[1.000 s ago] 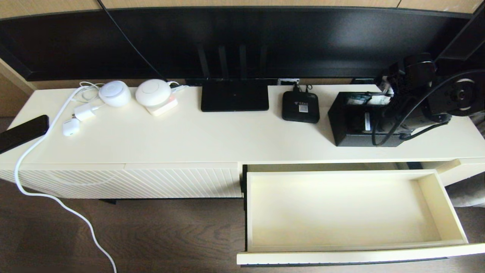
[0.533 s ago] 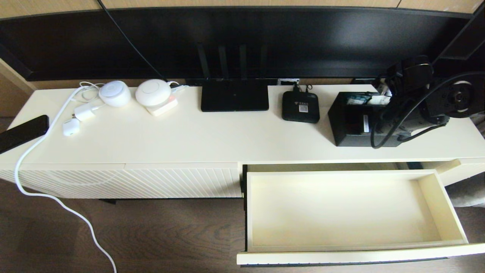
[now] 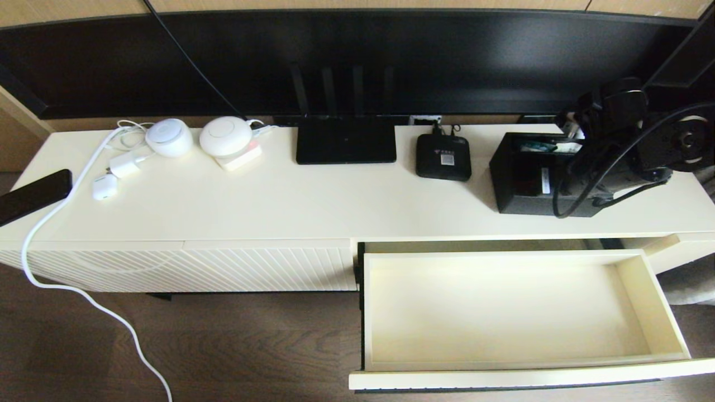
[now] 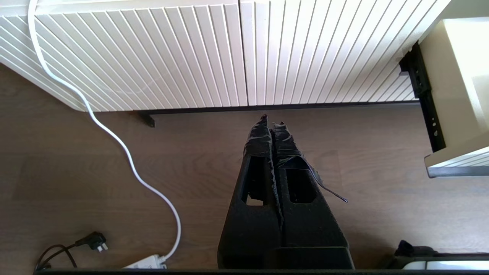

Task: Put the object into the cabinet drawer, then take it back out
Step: Put the storage box in the drawer

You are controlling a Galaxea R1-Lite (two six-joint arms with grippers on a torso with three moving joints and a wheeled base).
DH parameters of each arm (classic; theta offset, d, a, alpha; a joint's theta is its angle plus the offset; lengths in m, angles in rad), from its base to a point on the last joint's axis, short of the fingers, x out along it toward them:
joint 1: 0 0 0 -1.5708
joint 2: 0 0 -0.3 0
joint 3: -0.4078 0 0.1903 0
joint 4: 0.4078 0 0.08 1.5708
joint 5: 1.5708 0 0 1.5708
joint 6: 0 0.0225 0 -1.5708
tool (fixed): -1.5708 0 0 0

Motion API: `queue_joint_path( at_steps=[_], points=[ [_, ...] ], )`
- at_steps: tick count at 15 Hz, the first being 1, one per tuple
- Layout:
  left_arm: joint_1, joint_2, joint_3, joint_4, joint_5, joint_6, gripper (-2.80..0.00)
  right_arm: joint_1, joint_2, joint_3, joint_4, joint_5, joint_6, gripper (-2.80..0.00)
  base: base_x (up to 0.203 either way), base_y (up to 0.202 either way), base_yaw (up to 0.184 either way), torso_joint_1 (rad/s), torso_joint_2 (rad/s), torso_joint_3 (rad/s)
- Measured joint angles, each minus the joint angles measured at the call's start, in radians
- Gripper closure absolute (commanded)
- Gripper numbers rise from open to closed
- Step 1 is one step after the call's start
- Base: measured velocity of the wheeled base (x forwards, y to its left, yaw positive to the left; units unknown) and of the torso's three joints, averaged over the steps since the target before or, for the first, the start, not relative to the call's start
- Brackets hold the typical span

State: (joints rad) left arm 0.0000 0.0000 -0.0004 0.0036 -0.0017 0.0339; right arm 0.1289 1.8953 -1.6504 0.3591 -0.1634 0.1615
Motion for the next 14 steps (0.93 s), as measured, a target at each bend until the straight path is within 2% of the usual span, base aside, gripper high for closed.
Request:
queue_joint_path(
  at_steps=[4,7,12,14],
  points=[
    [0.0,0.0,0.0,0.0,0.0,0.0,0.0,0.021,-0.109,0.072,0.001,0.0,-0.024,0.0,0.0,0.0,0.0,0.0,0.0,0.0],
    [0.0,0.0,0.0,0.0,0.0,-0.001,0.0,0.06,-0.234,0.178,0.014,-0.001,-0.026,0.0,0.0,0.0,0.0,0.0,0.0,0.0],
    [0.0,0.0,0.0,0.0,0.0,0.0,0.0,0.187,-0.434,0.501,0.02,-0.045,-0.01,0.0,0.0,0.0,0.0,0.0,0.0,0.0],
    [0.0,0.0,0.0,0.0,0.0,0.0,0.0,0.232,-0.479,0.638,-0.009,-0.078,0.037,0.0,0.0,0.0,0.0,0.0,0.0,0.0]
  ],
)
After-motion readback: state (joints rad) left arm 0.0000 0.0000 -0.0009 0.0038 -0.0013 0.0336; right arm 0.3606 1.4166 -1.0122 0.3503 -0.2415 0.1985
